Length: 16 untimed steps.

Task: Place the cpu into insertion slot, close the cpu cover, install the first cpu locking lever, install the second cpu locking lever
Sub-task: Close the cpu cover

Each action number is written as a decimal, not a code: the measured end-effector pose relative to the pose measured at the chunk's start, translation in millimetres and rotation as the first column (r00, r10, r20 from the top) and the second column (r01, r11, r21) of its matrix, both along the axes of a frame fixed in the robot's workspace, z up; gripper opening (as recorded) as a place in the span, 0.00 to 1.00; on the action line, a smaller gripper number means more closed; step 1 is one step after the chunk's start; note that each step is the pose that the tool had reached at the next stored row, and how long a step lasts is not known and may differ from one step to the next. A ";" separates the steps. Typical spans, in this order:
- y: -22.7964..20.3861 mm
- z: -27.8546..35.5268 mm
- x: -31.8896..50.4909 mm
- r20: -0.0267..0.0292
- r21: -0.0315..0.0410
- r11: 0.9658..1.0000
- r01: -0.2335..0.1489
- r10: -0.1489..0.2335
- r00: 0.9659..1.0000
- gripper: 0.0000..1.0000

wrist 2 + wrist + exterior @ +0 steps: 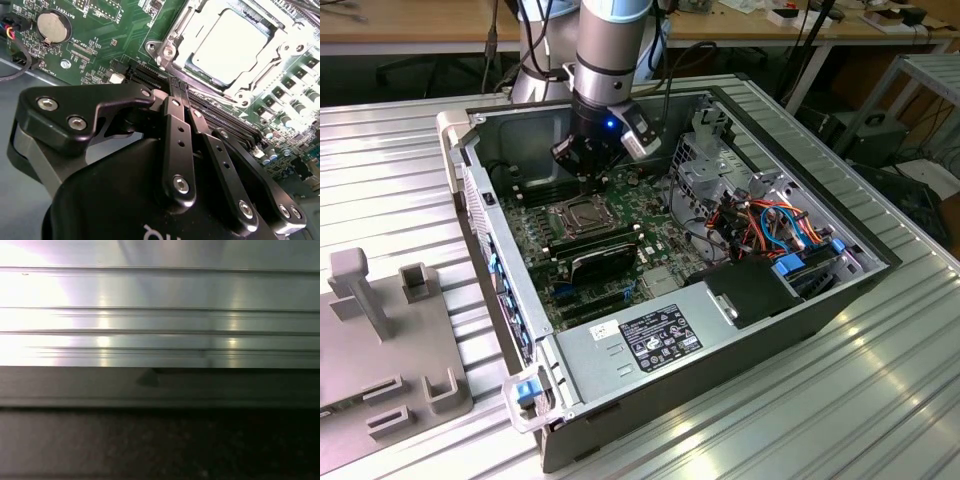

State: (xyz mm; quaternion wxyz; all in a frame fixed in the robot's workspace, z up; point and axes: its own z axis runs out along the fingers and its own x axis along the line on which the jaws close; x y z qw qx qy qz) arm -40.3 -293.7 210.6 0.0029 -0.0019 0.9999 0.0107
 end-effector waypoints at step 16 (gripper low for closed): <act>-0.5 -6.8 0.0 0.000 0.000 1.000 0.000 0.000 1.000 0.11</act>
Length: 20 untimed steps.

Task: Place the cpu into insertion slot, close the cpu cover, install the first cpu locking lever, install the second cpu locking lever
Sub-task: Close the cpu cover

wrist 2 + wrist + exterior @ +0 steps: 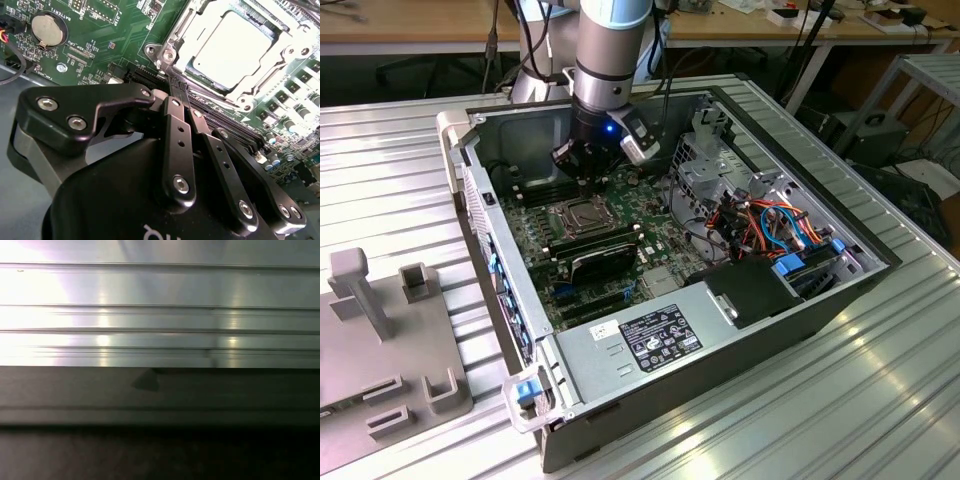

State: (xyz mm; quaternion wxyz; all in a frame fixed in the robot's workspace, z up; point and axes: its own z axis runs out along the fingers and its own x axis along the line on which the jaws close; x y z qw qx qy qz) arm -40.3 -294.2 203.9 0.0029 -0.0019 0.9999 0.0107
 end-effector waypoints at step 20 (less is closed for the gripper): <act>-2.0 3.2 0.0 0.000 0.000 1.000 0.000 0.000 1.000 0.11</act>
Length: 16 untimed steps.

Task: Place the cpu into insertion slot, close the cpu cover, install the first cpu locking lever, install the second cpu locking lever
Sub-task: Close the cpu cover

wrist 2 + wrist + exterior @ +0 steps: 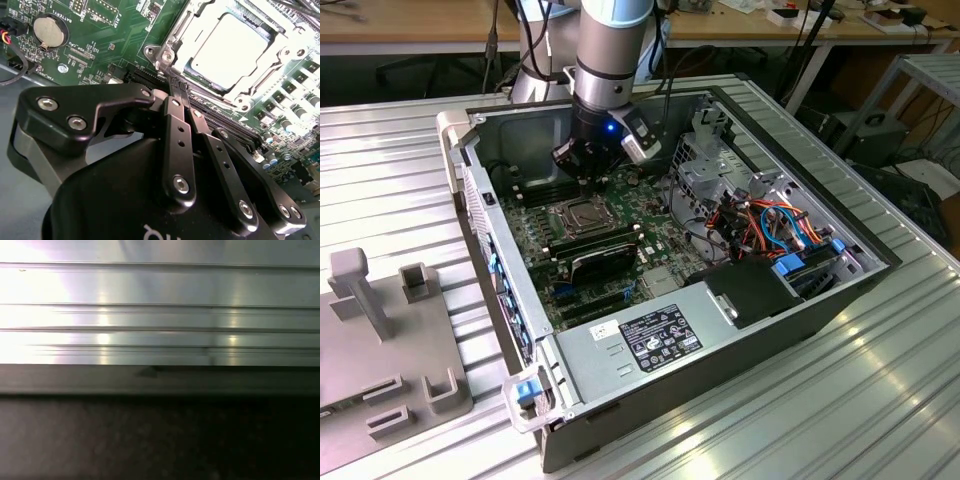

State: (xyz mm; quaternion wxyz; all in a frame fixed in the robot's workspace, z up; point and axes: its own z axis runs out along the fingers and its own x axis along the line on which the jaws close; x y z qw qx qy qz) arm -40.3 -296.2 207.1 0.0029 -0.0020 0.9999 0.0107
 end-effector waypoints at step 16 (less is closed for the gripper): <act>-0.7 -5.9 0.7 0.000 0.000 1.000 0.000 0.000 1.000 0.11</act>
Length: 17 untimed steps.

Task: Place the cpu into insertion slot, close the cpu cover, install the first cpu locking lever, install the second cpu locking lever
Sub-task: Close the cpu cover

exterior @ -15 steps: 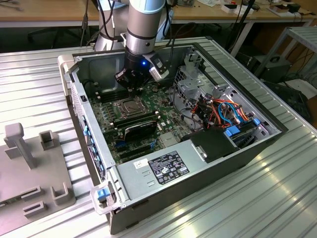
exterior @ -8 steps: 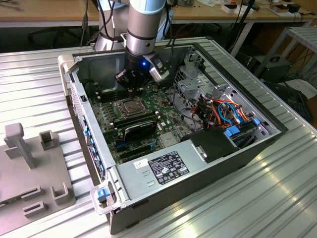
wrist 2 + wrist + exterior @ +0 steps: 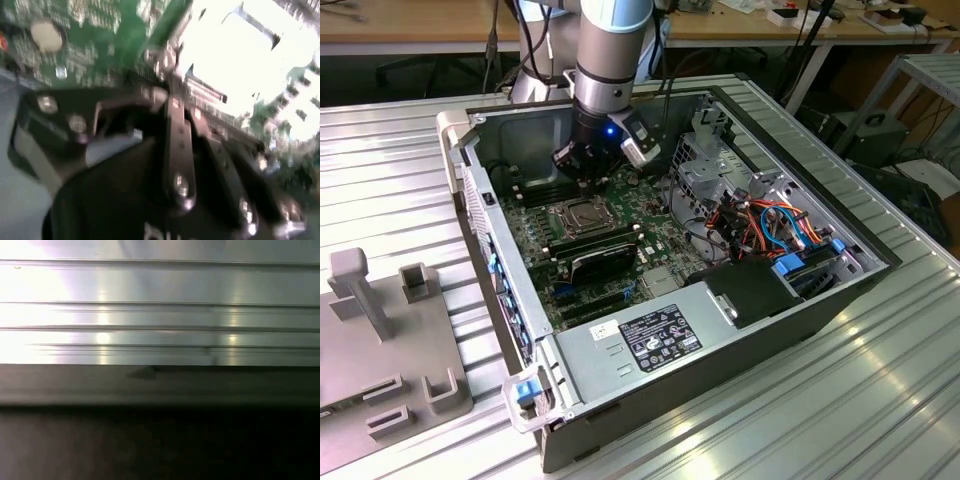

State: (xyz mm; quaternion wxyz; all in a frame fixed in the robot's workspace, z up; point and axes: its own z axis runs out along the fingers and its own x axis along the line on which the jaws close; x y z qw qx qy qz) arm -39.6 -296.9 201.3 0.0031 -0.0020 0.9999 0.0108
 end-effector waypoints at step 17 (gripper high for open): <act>-2.4 15.8 -0.1 0.000 0.000 1.000 0.000 0.000 1.000 0.11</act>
